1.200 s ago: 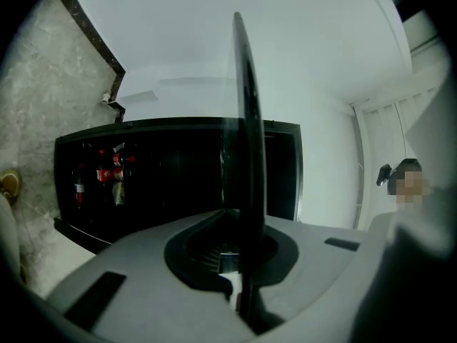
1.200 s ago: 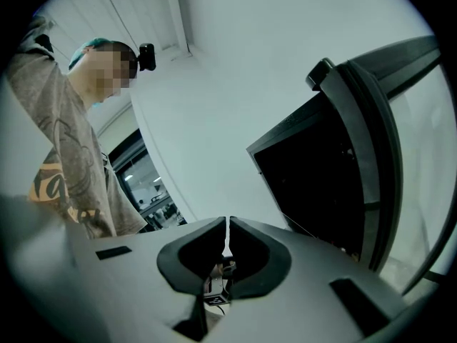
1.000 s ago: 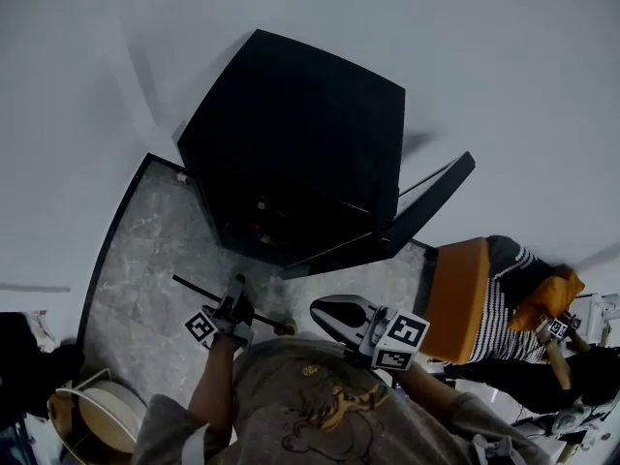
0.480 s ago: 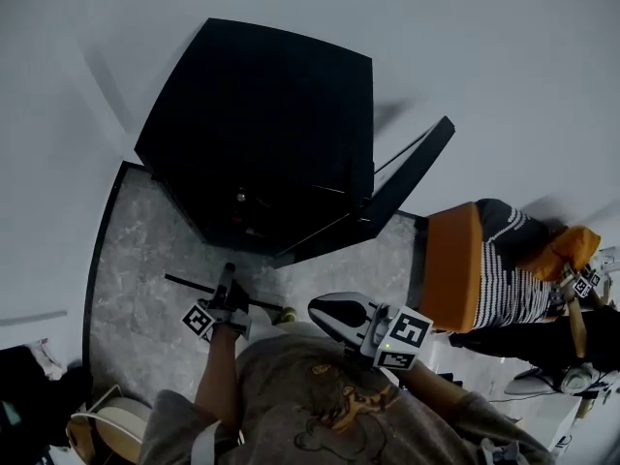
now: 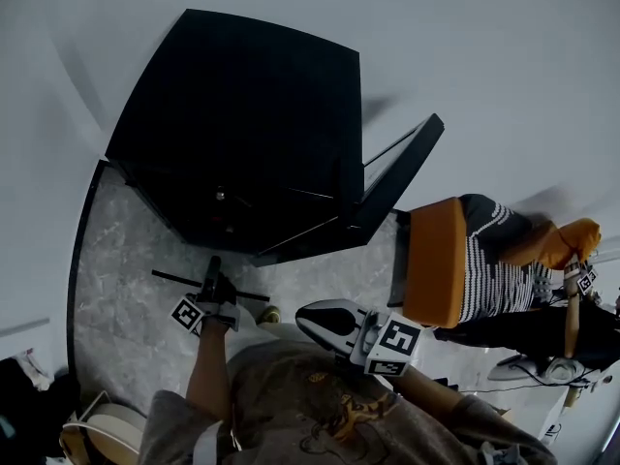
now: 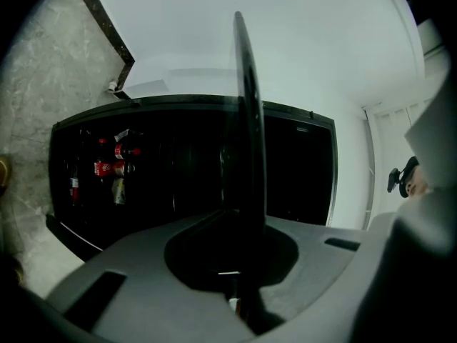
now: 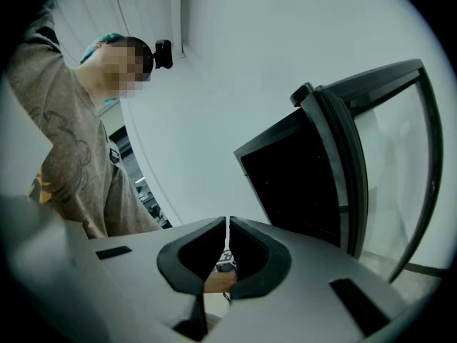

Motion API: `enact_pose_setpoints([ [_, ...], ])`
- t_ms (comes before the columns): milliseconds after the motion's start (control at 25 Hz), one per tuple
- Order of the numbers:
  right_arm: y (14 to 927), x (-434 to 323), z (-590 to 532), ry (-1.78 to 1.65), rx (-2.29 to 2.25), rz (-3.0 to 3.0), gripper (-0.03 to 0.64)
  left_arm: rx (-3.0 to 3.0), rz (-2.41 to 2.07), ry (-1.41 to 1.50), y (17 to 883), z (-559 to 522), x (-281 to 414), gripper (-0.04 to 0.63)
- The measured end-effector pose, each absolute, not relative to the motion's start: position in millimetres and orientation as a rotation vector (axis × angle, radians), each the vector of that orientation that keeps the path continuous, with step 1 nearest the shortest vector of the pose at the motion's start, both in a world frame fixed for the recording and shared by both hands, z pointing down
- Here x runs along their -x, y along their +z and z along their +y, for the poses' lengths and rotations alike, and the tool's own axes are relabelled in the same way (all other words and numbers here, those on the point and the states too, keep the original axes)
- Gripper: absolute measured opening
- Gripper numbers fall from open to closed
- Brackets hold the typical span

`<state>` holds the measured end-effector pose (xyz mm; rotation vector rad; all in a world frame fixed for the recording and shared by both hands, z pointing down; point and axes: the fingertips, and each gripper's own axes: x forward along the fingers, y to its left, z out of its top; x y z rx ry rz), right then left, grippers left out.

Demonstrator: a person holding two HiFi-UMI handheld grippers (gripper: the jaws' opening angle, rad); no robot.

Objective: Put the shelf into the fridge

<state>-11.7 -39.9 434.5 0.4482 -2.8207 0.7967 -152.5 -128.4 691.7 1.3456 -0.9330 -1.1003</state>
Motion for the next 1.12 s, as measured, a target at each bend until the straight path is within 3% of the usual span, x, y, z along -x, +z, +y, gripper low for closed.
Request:
enact_pose_setpoints([
  [1120,441.5,17.2,-62.9,0.837,-0.481,-2.777,0.029,-1.295,-0.951,-1.088,728.3,-185.0,147.3,0.015],
])
